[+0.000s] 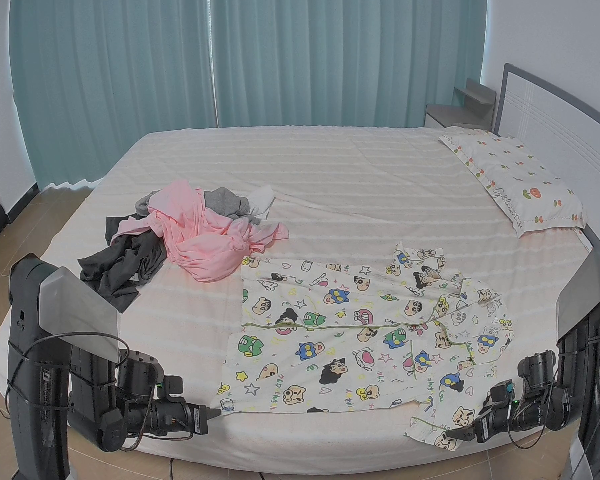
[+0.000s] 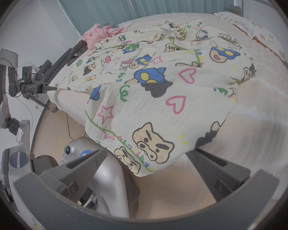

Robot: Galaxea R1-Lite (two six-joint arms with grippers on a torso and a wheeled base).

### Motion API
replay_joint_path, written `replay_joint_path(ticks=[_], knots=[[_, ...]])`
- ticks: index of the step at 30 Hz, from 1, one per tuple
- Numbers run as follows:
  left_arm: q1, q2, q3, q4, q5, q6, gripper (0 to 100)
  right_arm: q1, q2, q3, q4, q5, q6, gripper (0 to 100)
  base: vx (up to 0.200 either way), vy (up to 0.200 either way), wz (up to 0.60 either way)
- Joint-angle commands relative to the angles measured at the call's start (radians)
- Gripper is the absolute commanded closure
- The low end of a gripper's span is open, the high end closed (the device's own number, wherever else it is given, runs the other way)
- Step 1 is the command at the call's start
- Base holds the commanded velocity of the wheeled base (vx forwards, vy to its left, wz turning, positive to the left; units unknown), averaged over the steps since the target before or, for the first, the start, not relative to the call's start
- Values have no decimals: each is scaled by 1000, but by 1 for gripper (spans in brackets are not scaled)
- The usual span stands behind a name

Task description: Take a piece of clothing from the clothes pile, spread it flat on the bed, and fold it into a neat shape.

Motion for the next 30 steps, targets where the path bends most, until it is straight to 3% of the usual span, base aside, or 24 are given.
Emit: replay_joint_path(ticks=[1,2,16,30], knots=[[0,2,1,0,0,0,100,1,25,17,1,-3,2,0,0,0,0],[0,2,1,0,0,0,100,1,24,17,1,-6,5,100,0,0,0],[-2,4,4,0,2,0,100,-10,15,17,4,-72,5,100,0,0,0],[-17,4,56,-72,3,1,100,-71,-229,17,300,-104,-18,100,0,0,0]])
